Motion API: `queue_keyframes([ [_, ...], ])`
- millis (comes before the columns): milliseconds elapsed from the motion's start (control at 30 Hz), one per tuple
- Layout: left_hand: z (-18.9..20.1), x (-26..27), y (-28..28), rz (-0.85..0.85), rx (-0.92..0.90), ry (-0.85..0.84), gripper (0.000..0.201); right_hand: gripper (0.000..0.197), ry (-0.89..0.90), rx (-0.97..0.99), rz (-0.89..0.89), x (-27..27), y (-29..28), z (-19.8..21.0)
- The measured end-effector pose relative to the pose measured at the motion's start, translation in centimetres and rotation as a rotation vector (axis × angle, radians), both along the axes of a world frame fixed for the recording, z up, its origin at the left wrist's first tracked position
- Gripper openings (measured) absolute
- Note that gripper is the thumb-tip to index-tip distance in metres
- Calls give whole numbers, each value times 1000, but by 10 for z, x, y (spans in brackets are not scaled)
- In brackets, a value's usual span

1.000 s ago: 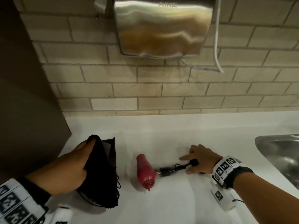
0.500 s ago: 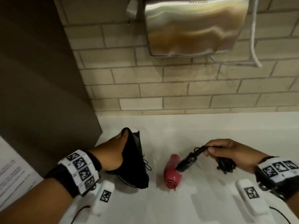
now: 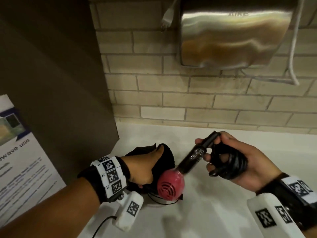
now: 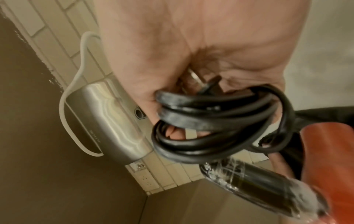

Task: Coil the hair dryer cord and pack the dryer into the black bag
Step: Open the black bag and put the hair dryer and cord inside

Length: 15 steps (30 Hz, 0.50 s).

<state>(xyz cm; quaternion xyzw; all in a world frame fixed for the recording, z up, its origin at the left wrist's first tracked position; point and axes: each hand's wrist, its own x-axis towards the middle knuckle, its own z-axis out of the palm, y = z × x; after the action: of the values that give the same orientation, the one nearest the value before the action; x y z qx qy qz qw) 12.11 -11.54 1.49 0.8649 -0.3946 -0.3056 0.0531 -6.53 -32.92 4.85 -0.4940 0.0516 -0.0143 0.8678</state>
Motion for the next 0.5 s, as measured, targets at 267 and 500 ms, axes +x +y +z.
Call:
queue_keyframes([
  [267, 17, -21, 19, -47, -4, 66, 113, 16, 30, 116, -76, 28, 20, -22],
  [500, 20, -24, 18, -2, -27, 59, 110, 14, -7, 164, -162, 32, 24, -37],
])
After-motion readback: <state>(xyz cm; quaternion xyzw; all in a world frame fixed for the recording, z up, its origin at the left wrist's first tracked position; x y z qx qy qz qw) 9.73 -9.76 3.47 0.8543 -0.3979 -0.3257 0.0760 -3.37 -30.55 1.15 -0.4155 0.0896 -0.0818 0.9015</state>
